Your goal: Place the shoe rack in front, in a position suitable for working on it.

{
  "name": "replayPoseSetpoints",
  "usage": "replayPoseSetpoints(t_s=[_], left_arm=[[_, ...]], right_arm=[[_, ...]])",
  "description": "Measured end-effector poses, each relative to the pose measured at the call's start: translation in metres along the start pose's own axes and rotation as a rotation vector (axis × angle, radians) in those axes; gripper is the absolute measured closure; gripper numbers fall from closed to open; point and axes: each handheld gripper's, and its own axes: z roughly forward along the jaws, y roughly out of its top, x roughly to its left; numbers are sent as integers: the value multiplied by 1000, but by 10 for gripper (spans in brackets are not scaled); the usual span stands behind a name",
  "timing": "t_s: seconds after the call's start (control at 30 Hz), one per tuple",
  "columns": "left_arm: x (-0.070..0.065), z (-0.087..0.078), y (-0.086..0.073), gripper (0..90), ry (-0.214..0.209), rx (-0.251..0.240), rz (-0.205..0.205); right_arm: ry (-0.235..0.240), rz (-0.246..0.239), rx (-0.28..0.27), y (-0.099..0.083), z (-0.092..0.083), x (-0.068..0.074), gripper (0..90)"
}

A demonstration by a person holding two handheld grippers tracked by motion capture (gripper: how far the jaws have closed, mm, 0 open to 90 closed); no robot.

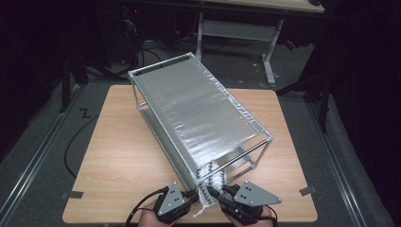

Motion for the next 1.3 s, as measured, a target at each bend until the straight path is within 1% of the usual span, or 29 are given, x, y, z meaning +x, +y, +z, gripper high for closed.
replayPoseSetpoints(t_s=[0.17, 0.33, 0.43, 0.6, 0.83, 1.03, 1.13, 1.2, 1.3], left_arm=[[0, -1, 0, 808, 2, 1, 0], [0, -2, 0, 808, 6, 3, 1], [0, -2, 0, 808, 8, 6, 2], [1, -4, -1, 808, 7, 8, 0], [2, -8, -2, 808, 16, 10, -4], [3, -12, -4, 808, 30, 11, -11], [3, -15, -5, 808, 34, 12, -13], [4, -16, -6, 808, 37, 14, -12], [5, -19, -7, 808, 41, 14, -14]], right_arm=[[-21, -3, -1, 0, -3, -5, 778], [-39, 6, -2, 0, -6, -10, 778], [-50, 10, -4, -1, -7, -15, 778], [-84, 25, -8, -3, -11, -26, 778], [-155, 56, -15, -6, -18, -49, 778], [-211, 94, -20, -9, -25, -71, 778], [-242, 113, -23, -10, -28, -82, 778], [-256, 137, -27, -11, -31, -90, 778], [-294, 159, -36, -13, -34, -101, 778]])
